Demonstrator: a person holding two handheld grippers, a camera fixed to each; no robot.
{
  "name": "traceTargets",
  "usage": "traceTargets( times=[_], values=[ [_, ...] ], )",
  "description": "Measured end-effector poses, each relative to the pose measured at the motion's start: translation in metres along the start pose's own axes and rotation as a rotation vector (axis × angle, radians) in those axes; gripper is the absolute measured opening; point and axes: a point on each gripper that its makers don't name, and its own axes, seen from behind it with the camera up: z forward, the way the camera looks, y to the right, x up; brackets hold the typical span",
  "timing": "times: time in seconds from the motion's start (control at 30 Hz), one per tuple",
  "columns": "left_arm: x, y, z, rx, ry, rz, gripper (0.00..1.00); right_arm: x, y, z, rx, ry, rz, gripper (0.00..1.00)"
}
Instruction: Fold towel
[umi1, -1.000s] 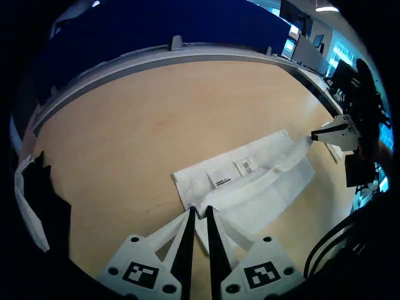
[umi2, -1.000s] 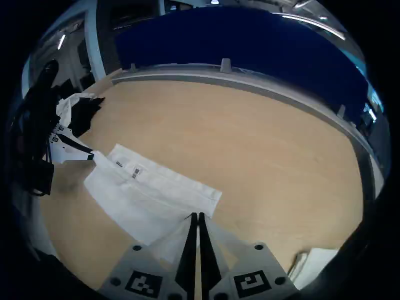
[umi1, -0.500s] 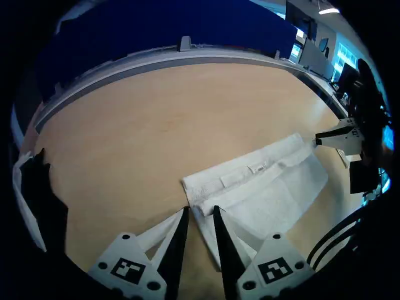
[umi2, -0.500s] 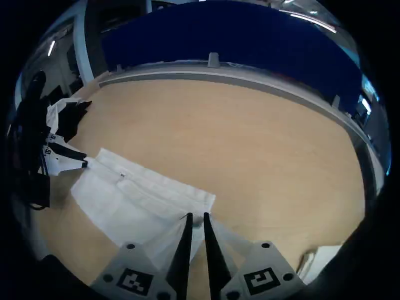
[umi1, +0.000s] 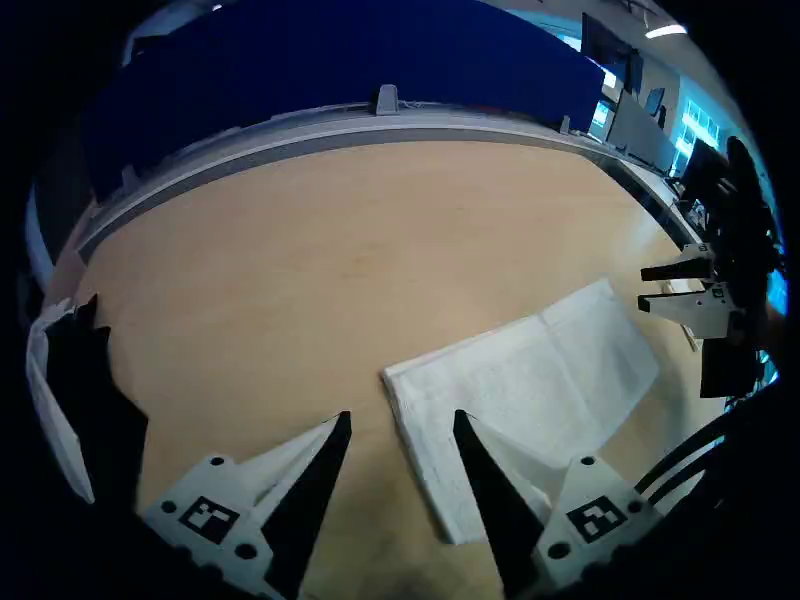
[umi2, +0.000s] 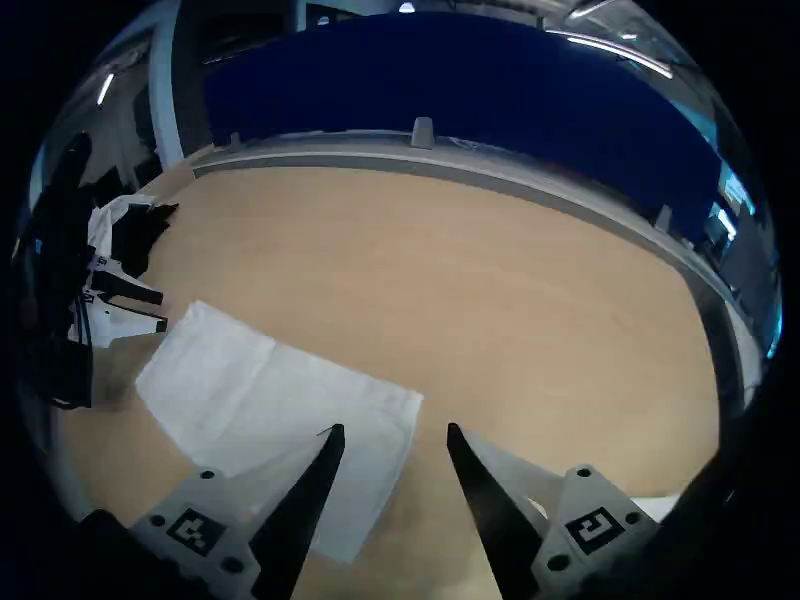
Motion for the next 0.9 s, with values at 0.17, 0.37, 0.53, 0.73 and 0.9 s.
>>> traceTargets(
  times=[0.17, 0.37, 0.53, 0.73, 0.9],
  values=[
    [0.001, 0.003, -0.005, -0.013, 0.007, -0.002, 0.92, -0.004, -0.003, -0.004, 0.014, 0.001, 0.007, 0.84],
    [-0.003, 0.006, -0.013, -0.007, 0.011, -0.008, 0.93, -0.010, -0.007, -0.012, 0.015, 0.000, 0.004, 0.85],
    [-0.014, 0.008, -0.024, 0.004, 0.009, -0.015, 0.93, -0.021, -0.012, -0.024, 0.014, -0.002, -0.002, 0.85],
    [-0.036, 0.017, -0.035, 0.004, -0.008, -0.014, 0.93, -0.038, -0.018, -0.040, 0.016, -0.009, 0.010, 0.85],
    [-0.052, 0.023, -0.046, 0.004, -0.022, -0.015, 0.93, -0.052, -0.020, -0.050, 0.013, -0.013, 0.009, 0.85]
  ],
)
